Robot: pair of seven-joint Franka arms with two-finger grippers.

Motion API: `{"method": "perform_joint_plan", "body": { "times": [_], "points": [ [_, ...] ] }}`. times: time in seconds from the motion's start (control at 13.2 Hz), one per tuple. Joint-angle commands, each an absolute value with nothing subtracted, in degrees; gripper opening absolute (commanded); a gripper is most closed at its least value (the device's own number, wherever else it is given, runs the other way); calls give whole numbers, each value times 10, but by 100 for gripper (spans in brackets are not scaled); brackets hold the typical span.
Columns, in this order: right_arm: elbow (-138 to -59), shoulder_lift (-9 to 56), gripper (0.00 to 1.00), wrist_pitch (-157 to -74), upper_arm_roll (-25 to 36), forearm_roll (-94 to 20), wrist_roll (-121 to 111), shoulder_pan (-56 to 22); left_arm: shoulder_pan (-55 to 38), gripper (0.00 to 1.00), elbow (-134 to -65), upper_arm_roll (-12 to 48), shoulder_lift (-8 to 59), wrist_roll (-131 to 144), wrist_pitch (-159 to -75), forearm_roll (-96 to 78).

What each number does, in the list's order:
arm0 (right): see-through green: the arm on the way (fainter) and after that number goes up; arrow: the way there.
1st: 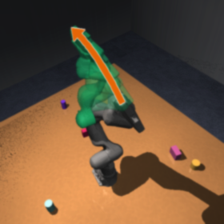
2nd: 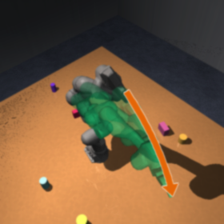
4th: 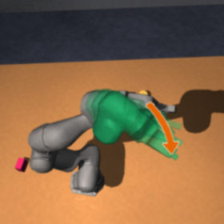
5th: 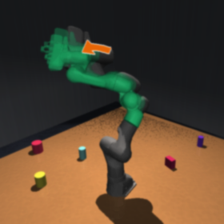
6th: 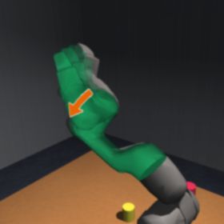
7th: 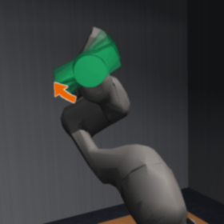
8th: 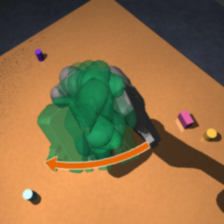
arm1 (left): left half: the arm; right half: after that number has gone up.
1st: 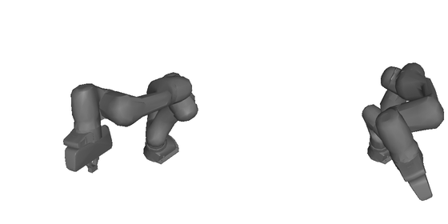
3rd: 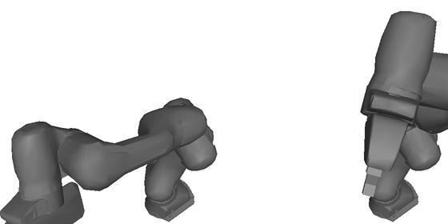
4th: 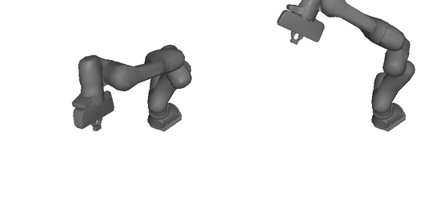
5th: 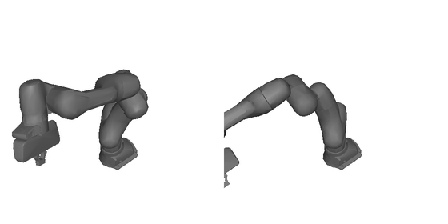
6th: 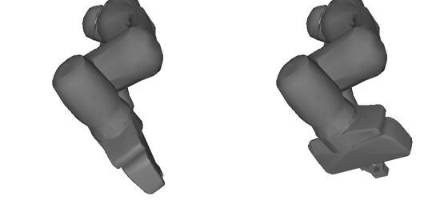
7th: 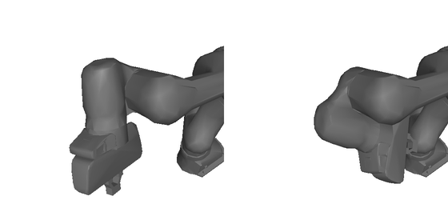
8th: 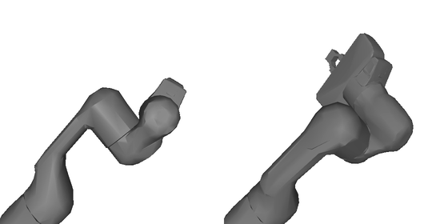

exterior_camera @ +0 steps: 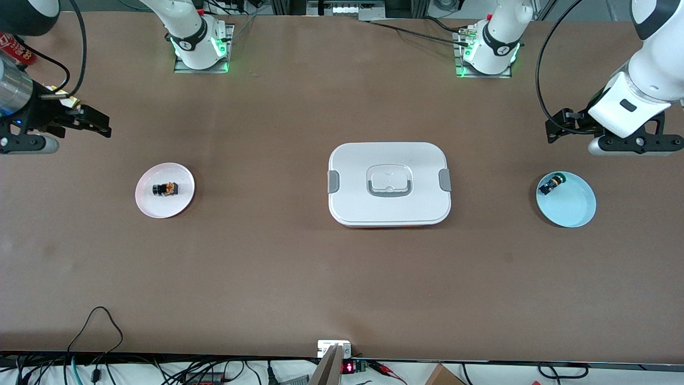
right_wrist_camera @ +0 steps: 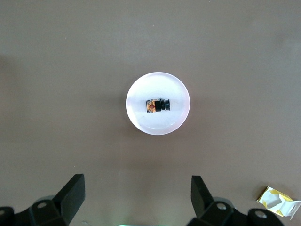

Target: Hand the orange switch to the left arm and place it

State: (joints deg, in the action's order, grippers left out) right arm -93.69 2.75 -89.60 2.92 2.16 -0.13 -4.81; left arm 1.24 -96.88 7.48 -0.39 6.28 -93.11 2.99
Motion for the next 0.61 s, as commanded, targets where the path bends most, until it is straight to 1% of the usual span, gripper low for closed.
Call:
{"method": "perform_joint_plan", "body": {
  "times": [0.0,0.15,0.3,0.53],
  "points": [
    [-926,52,100,-893,27,17,7,-52,11,100,-954,74,1,68,-919,20],
    [-927,75,100,-910,27,15,20,-52,11,100,-954,74,1,68,-918,20],
    [-927,90,100,-946,27,23,25,-54,11,100,-954,74,1,68,-918,20],
    [-931,127,100,-968,27,21,25,-54,11,100,-954,74,1,68,-919,20]
  ]
}}
